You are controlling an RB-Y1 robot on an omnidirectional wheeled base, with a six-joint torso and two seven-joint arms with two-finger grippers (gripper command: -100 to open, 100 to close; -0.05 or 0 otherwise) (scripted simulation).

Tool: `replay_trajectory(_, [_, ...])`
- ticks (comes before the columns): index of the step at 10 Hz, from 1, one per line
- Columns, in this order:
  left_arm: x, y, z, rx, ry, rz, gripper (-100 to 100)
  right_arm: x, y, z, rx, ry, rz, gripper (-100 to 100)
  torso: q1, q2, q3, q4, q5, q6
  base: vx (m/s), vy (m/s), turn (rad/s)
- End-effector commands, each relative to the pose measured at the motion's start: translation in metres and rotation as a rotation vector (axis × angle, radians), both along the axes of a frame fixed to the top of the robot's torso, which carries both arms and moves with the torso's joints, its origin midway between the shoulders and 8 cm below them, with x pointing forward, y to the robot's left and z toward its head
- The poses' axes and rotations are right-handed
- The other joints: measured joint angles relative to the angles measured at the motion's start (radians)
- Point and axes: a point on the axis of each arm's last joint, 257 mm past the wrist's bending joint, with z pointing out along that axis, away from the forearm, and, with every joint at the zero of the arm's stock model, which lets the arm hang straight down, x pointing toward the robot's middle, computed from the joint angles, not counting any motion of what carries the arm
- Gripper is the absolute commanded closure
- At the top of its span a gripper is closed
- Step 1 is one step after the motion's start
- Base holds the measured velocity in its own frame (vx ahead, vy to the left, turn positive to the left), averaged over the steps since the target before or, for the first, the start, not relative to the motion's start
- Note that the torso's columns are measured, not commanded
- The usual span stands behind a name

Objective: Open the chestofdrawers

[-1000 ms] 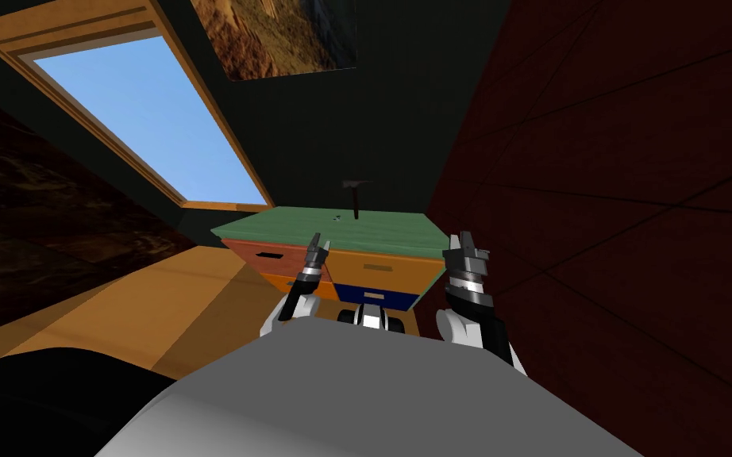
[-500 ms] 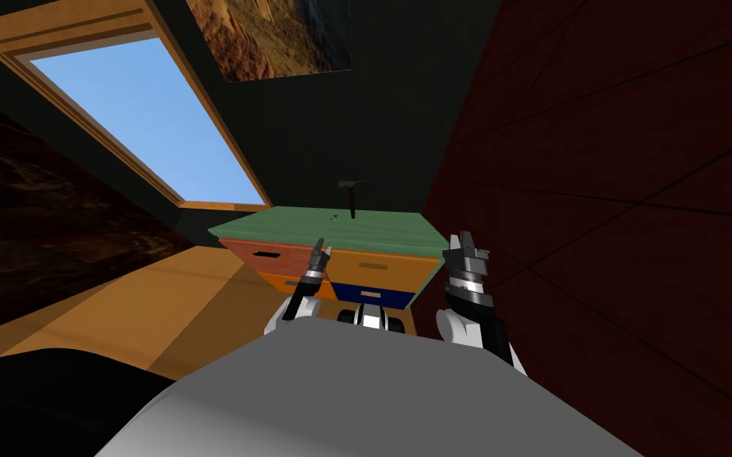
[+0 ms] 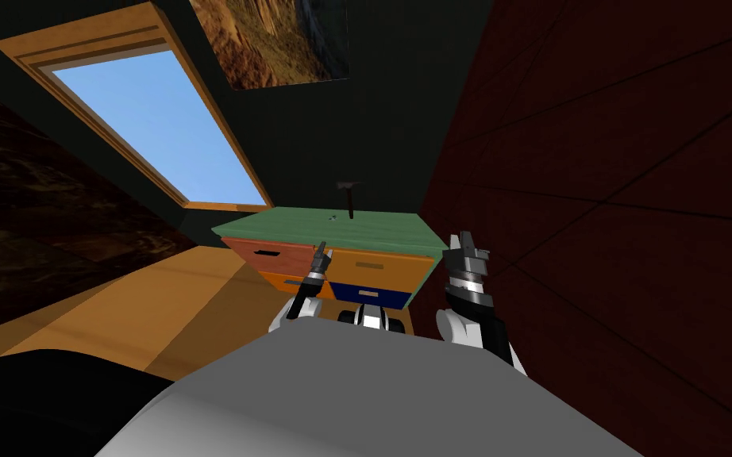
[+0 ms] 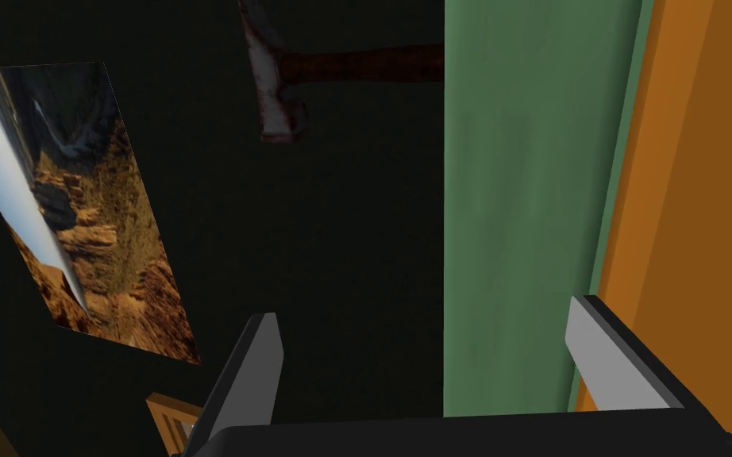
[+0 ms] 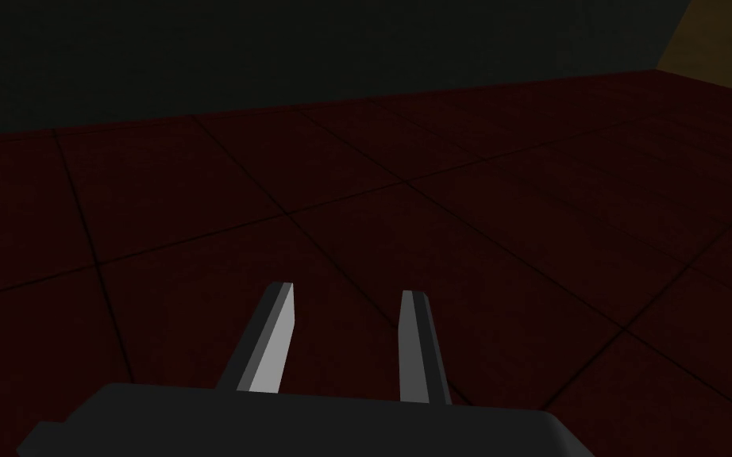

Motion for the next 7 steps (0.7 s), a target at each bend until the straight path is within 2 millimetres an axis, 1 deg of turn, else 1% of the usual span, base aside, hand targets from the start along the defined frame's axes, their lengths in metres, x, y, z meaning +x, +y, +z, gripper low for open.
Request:
replay_trajectory(1, [0.001,-0.001,-0.023,-0.006,0.048,-0.002,-100,0.000,0.000,0.000,0.000,0.000,0.000,0,-0.002,-0.004,-0.002,-0.004,0.001,0.002,-0.012,-0.028,0.017])
replay_trajectory(4, [0.003,-0.002,-0.051,-0.011,0.098,0.002,-100,0.000,0.000,0.000,0.000,0.000,0.000,0,-0.005,-0.009,-0.005,-0.008,0.003,0.006,-0.024,-0.048,-0.025])
replay_trajectory(5, [0.003,-0.002,-0.051,-0.011,0.098,0.002,-100,0.000,0.000,0.000,0.000,0.000,0.000,0,-0.005,-0.006,-0.004,-0.002,-0.001,0.002,-0.019,-0.085,-0.044])
replay_trajectory(7, [0.003,-0.003,-0.071,-0.017,0.133,0.005,-100,0.000,0.000,0.000,0.000,0.000,0.000,0,0.002,0.003,0.001,0.006,-0.003,-0.005,0.005,-0.069,-0.006])
